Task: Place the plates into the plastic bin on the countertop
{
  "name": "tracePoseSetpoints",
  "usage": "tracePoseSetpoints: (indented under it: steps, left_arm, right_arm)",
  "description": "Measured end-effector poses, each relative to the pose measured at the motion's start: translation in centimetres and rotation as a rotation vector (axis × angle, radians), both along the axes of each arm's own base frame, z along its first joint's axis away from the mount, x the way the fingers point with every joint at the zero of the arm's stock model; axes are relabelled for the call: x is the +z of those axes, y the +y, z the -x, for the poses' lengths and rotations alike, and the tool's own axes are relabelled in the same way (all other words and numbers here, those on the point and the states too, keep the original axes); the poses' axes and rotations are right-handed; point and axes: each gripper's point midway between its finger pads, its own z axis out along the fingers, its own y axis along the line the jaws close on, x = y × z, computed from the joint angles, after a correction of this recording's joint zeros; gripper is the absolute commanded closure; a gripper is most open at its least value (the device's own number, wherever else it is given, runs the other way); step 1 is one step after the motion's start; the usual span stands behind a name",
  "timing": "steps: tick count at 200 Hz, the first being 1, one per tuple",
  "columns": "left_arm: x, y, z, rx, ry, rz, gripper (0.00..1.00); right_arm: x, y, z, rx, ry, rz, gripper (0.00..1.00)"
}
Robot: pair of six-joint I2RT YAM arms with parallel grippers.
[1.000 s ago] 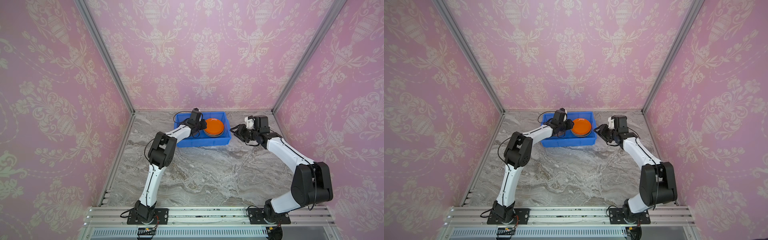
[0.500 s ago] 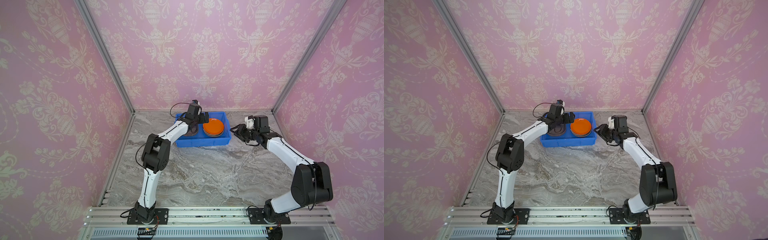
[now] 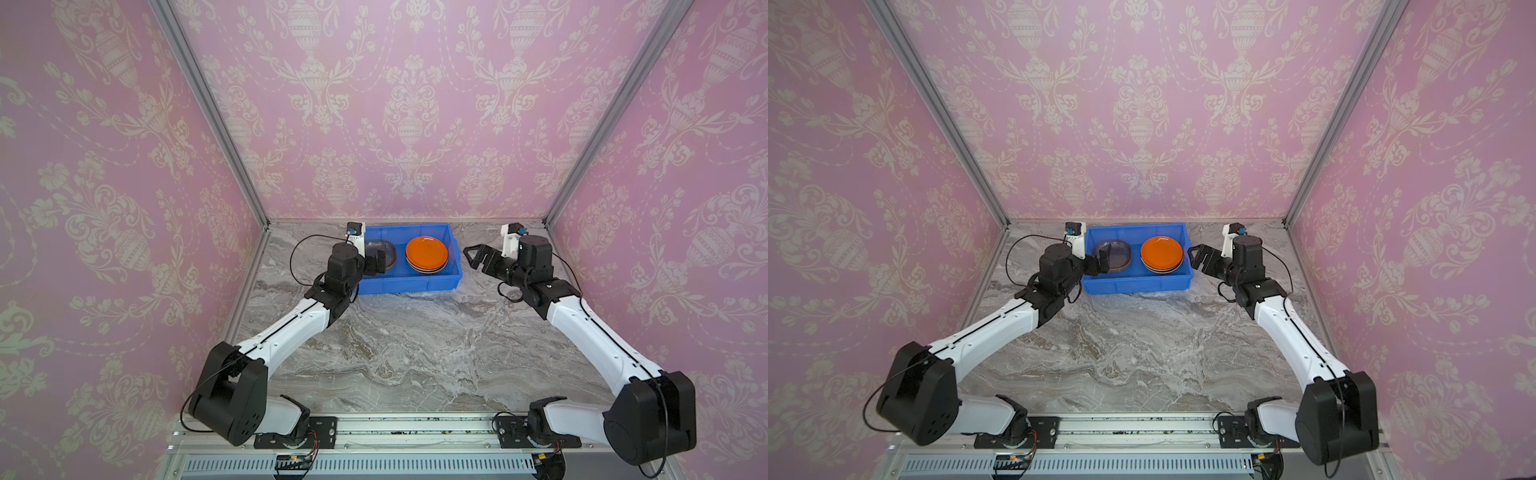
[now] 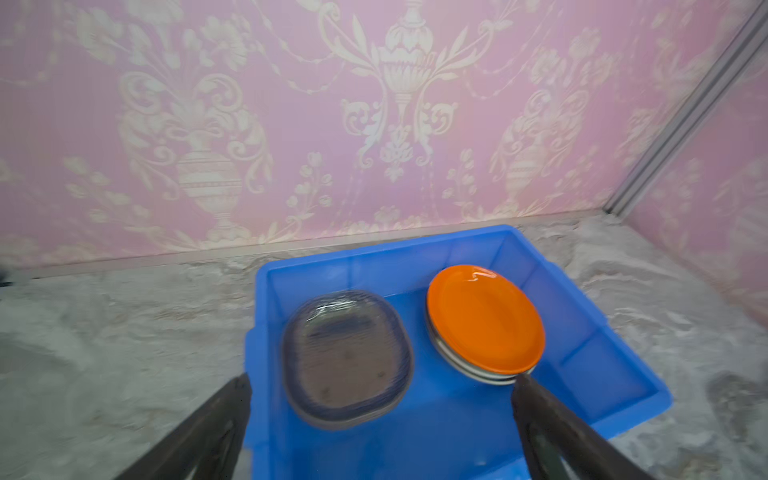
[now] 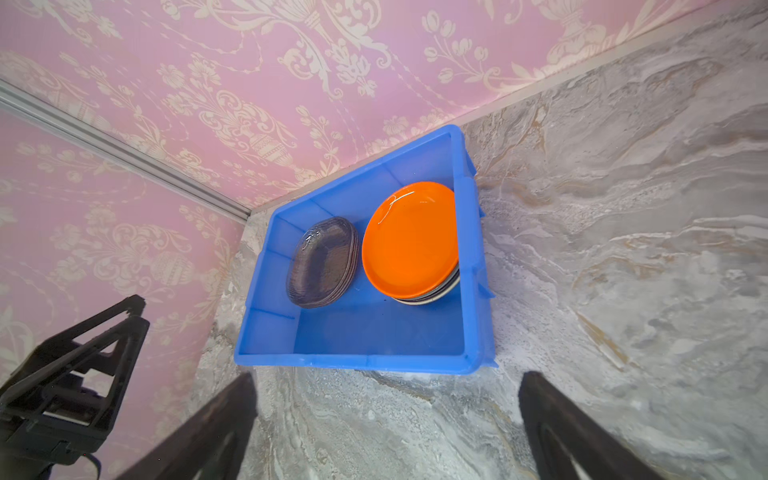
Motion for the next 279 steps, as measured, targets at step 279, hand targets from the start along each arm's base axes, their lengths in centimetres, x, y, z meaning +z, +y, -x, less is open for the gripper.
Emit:
tracePoseSetpoints:
  steps: [279]
  left_arm:
    - [-16.3,19.4,2.2,0.418,0.058,-0.08,0.01]
  right_arm:
    - [-11.7,-11.7,4.1,-0.376,-0.096,0.694,0.0]
